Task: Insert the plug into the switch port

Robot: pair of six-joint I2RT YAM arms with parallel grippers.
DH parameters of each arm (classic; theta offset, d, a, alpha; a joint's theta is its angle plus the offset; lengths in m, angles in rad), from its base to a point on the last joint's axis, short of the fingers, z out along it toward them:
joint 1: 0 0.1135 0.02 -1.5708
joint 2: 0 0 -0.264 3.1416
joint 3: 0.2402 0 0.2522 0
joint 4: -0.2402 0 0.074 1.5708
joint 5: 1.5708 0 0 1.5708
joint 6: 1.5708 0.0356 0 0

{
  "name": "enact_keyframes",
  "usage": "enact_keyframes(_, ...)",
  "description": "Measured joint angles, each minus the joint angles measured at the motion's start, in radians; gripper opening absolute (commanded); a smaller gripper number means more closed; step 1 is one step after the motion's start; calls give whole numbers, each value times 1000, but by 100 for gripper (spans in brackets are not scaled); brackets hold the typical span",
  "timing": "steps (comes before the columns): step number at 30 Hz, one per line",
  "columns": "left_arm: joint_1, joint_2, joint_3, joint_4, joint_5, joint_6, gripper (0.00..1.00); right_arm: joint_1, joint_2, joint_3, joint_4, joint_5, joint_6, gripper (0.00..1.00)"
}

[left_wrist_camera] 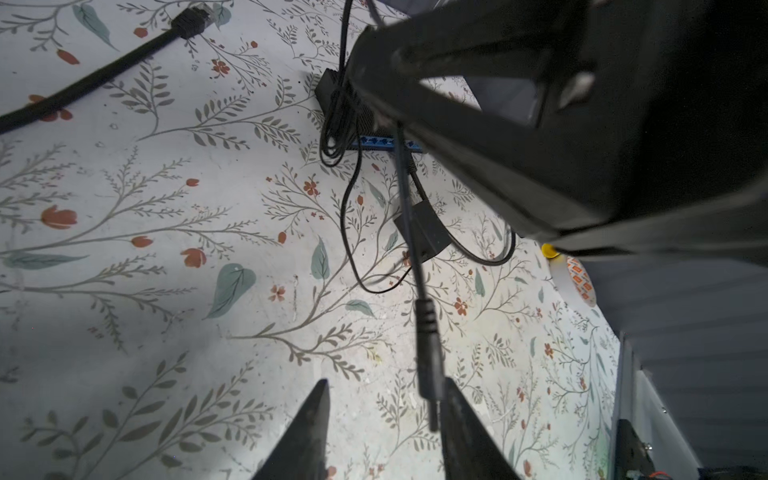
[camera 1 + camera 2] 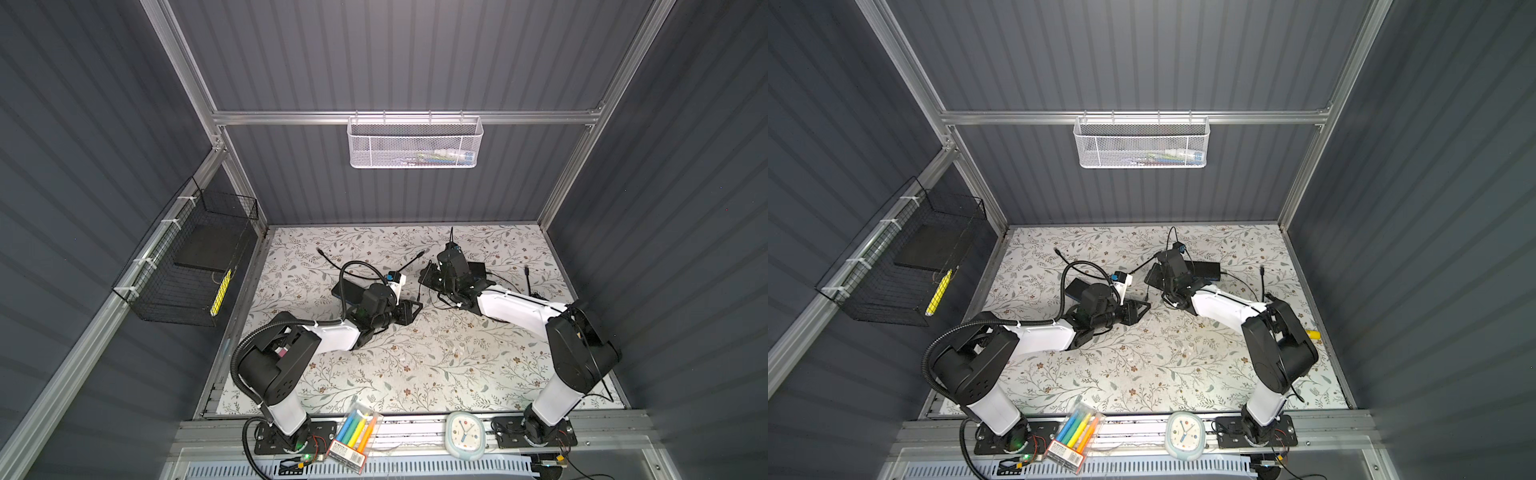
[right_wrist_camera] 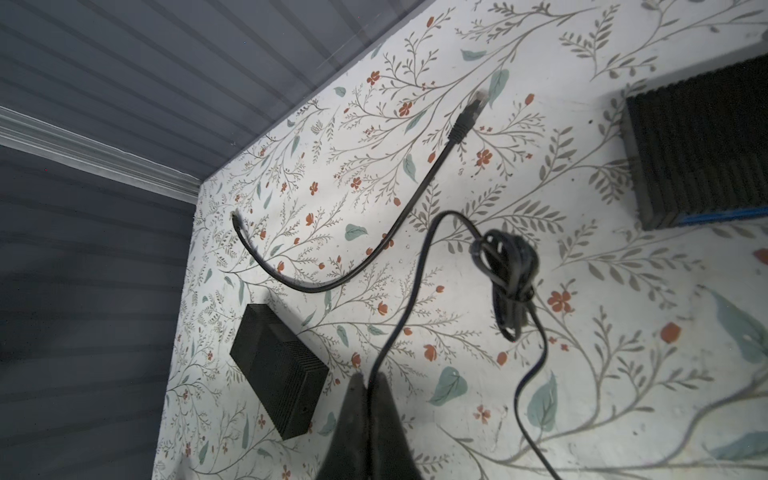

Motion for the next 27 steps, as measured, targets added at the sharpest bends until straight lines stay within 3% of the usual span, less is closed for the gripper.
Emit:
enact_keyframes(4,0,13,14,11,0,-2,32,-2,-17,-26,18,0,21,0)
enact_keyframes(9,0,21,19,31,7,-12,6,-3,-17,-27,23,-1,34,0)
enact_keyframes(11,0,21,19,33,10,-6,0,-3,-17,-27,23,-1,37,0)
enact_keyframes(15,0,21,21,36,8,-5,0,-3,-17,-27,22,0,36,0)
enact_keyframes(19,1,15,22,10,12,12,0,-3,-17,-27,13,0,5,14)
enact_keyframes(21,9,7,35,-32,32,34,0,-7,-24,-27,-11,-2,-50,21)
enact_keyframes(27,62,-31,122,-222,117,149,0,-32,-121,-32,-148,12,-354,25)
